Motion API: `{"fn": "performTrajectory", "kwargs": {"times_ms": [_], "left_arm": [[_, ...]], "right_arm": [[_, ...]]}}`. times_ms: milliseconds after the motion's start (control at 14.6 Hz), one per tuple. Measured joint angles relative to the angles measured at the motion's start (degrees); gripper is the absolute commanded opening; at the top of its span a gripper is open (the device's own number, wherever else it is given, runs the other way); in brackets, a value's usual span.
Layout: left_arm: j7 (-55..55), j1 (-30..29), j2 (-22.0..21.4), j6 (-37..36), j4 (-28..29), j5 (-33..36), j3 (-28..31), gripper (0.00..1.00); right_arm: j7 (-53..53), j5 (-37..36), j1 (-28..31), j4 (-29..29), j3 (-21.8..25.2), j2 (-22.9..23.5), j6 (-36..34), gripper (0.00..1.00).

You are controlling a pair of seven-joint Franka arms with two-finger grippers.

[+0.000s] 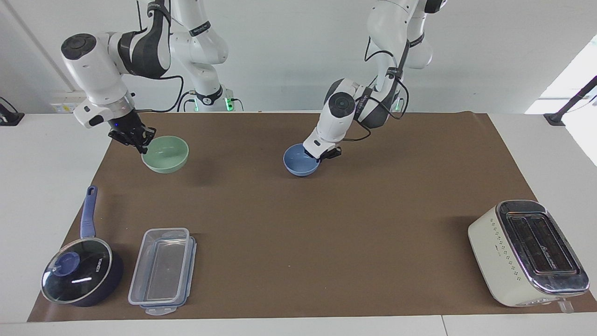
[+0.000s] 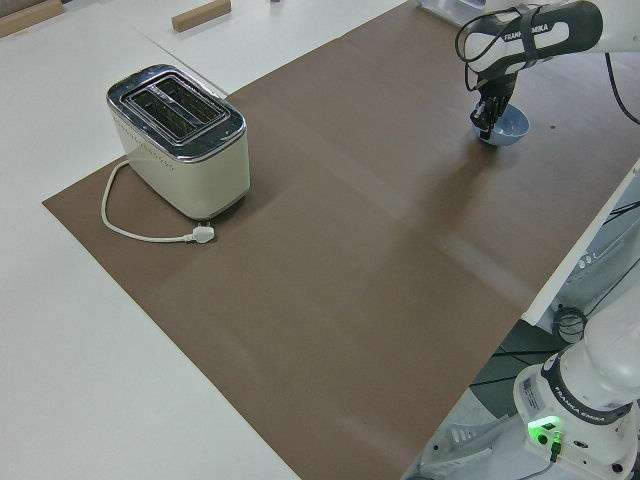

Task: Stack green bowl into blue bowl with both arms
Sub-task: 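Place the blue bowl with the left gripper while the right gripper lifts green, then lower the green bowl into the blue bowl with the right gripper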

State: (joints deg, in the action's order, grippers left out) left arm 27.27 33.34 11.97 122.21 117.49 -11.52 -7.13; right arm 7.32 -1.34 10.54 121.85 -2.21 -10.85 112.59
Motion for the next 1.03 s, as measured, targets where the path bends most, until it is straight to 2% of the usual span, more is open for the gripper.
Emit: {"fn": "performTrajectory", "kwargs": {"times_ms": [411,617,823,1029], "left_arm": [[0.07,-1.76,-0.81,-1.12,-2.4,-0.08,0.77,1.0],[-0.03,-8.6,-2.99,-10.4,-10.05,-0.08,1.36,1.0],[-1.03,-18.52,-5.73,-19.17,-18.05,-0.05,1.88,1.0],[-7.35,-27.32,-9.33,-24.17,-19.74,1.76,2.2,1.0]], "right_arm": [[-5.22,0.04,-4.88,-11.47,-0.11,3.77,-8.15,0.0],[-11.9,0.13,-9.03,-15.66,-0.28,5.94,-10.5,0.0],[-20.9,2.88,-13.43,-16.95,-0.4,6.87,-10.97,0.0],[-31.17,4.32,-19.66,-17.02,-0.51,7.78,-10.74,0.0]]}}
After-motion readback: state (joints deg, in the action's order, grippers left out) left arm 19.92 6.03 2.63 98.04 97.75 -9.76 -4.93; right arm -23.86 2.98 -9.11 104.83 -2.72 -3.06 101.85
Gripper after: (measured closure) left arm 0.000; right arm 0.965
